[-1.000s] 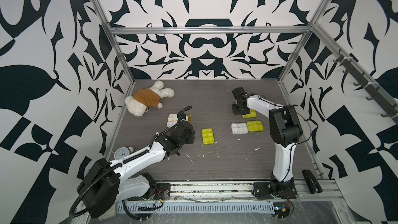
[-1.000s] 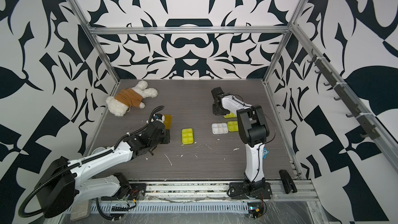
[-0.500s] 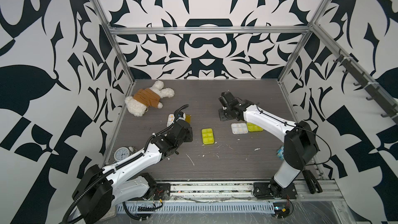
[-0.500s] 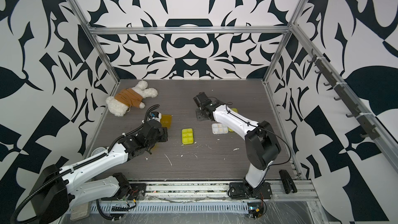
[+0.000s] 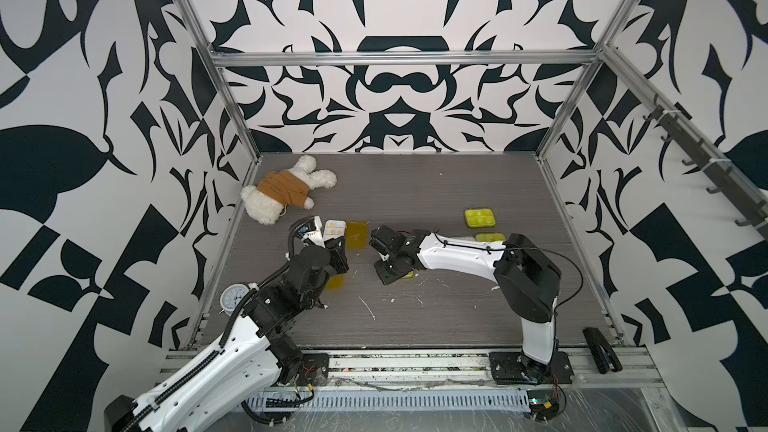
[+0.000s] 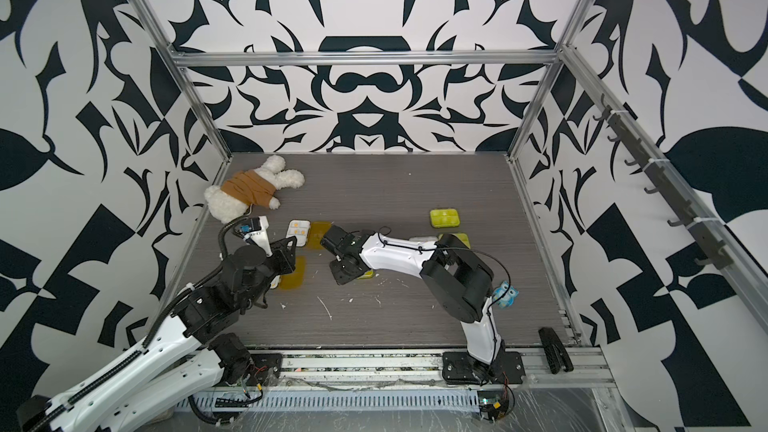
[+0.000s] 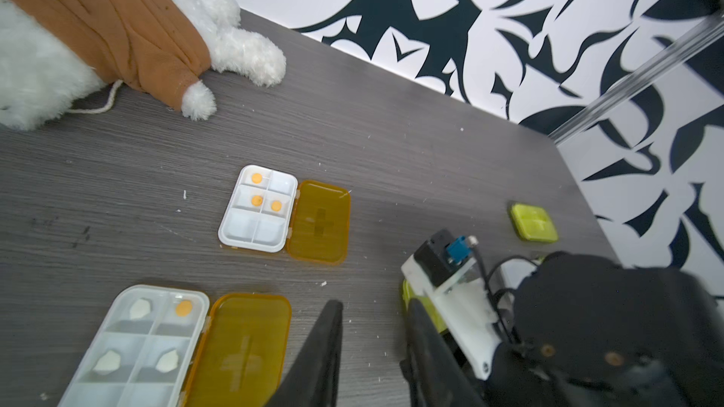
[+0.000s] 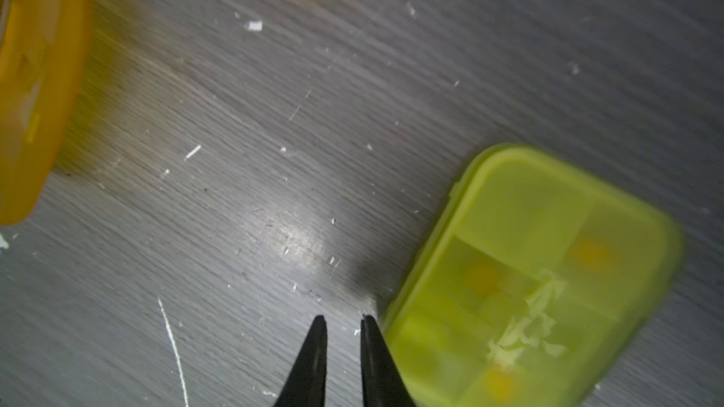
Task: Close pillboxes
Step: Move the pillbox to the center of the board.
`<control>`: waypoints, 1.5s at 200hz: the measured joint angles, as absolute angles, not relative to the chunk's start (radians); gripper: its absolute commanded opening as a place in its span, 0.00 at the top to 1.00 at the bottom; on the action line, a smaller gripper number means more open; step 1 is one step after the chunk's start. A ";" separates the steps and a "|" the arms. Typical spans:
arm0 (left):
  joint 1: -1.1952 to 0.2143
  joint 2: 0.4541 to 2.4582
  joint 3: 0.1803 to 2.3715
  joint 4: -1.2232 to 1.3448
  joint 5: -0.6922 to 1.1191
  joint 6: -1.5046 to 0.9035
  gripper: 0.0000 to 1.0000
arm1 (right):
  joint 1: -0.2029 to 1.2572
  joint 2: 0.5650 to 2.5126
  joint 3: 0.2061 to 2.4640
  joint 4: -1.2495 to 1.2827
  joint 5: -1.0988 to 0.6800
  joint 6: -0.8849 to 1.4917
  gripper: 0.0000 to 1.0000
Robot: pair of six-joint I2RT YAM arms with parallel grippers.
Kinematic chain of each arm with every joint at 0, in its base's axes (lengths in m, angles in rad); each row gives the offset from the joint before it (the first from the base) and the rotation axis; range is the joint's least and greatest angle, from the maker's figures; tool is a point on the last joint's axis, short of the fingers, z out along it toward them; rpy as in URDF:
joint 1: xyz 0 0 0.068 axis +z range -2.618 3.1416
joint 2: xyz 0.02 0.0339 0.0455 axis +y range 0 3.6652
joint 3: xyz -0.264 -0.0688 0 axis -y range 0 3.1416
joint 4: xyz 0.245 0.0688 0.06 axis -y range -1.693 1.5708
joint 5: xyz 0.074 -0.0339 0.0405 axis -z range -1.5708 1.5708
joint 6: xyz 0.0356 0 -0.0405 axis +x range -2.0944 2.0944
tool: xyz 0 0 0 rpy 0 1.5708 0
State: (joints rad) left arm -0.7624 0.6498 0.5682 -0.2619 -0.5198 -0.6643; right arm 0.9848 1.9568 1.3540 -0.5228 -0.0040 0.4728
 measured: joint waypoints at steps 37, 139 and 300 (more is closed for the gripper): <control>-0.761 0.707 0.566 -0.272 -0.528 -0.659 0.66 | 0.993 1.959 1.354 -0.535 0.006 0.472 0.81; -0.761 0.817 0.574 -0.225 -0.469 -0.655 0.66 | 0.870 1.939 1.313 -0.610 0.134 0.429 0.83; -0.761 0.852 0.588 -0.221 -0.450 -0.654 0.66 | 0.845 2.067 1.567 -0.588 0.113 0.383 0.76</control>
